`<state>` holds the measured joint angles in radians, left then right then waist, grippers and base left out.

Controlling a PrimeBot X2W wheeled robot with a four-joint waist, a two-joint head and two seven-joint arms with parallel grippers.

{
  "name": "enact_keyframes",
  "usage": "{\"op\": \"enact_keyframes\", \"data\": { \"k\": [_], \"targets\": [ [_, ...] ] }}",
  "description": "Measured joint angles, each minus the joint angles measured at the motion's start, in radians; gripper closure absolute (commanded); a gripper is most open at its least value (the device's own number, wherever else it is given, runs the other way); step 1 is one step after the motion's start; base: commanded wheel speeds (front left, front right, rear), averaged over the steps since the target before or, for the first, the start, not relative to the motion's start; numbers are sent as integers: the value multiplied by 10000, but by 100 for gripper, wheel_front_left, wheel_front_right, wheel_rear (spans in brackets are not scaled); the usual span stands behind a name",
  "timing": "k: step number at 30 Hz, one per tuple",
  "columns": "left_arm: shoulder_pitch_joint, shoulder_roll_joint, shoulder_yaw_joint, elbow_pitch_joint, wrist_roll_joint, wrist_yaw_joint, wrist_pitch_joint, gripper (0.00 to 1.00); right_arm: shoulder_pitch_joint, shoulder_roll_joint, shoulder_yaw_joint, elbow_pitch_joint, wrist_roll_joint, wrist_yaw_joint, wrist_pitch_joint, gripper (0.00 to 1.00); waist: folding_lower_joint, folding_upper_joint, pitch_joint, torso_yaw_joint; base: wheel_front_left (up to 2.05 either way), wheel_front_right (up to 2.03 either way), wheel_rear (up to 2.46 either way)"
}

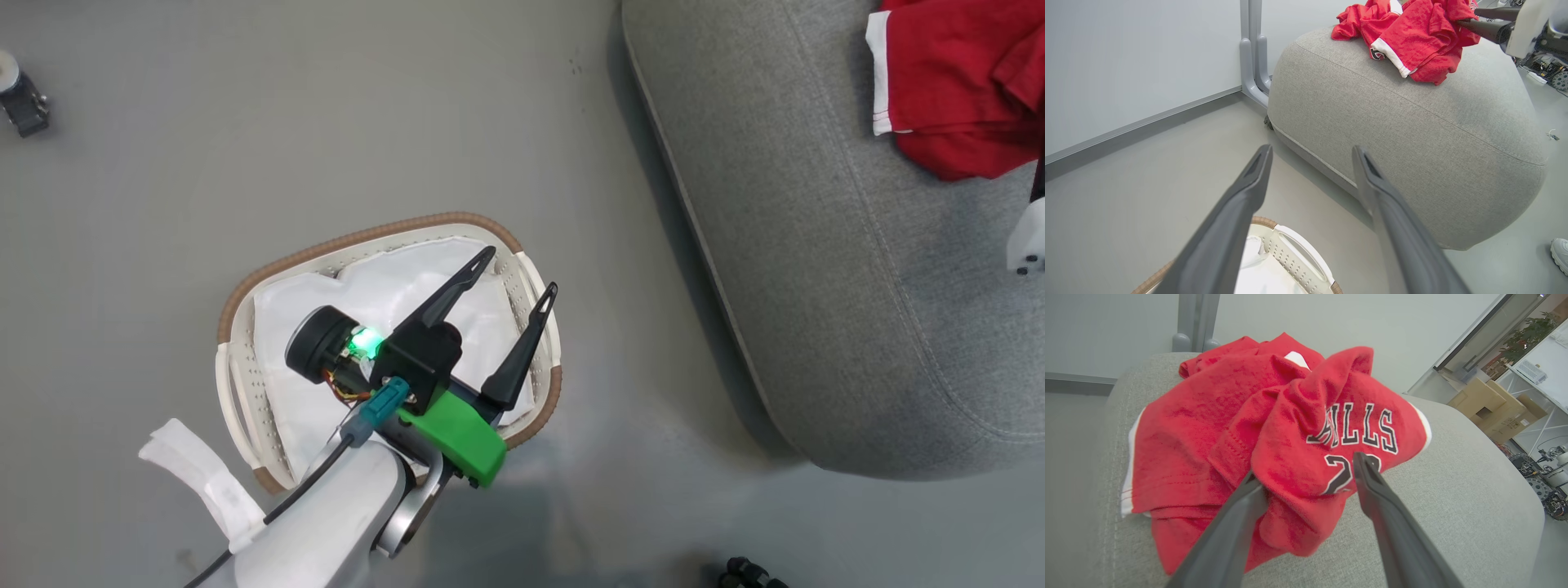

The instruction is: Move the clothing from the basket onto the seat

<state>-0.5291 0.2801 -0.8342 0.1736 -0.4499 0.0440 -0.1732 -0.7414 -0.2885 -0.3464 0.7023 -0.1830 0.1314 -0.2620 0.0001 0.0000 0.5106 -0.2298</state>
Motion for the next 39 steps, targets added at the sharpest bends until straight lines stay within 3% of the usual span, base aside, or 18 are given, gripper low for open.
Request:
{"op": "enact_keyframes", "data": {
  "k": [12,21,28,39],
  "targets": [
    [386,-146,146,476,-468,2,-428,0,2392,677,591,-1802,694,0,-12,0,0,0,-1103,-168,0,0,0],
    [739,-462,736,938,-761,194,-815,0,2393,504,1467,-2263,920,0,-12,0,0,0,-2037,18,0,0,0],
    [1402,-800,1948,957,-813,441,-880,0,2407,709,1816,-2552,1243,0,-12,0,0,0,-2674,622,0,0,0],
    [3269,-1210,4119,621,67,355,-892,0,3224,1574,2830,-2918,1647,0,-12,0,0,0,-3504,1924,0,0,0]
  ]
}}
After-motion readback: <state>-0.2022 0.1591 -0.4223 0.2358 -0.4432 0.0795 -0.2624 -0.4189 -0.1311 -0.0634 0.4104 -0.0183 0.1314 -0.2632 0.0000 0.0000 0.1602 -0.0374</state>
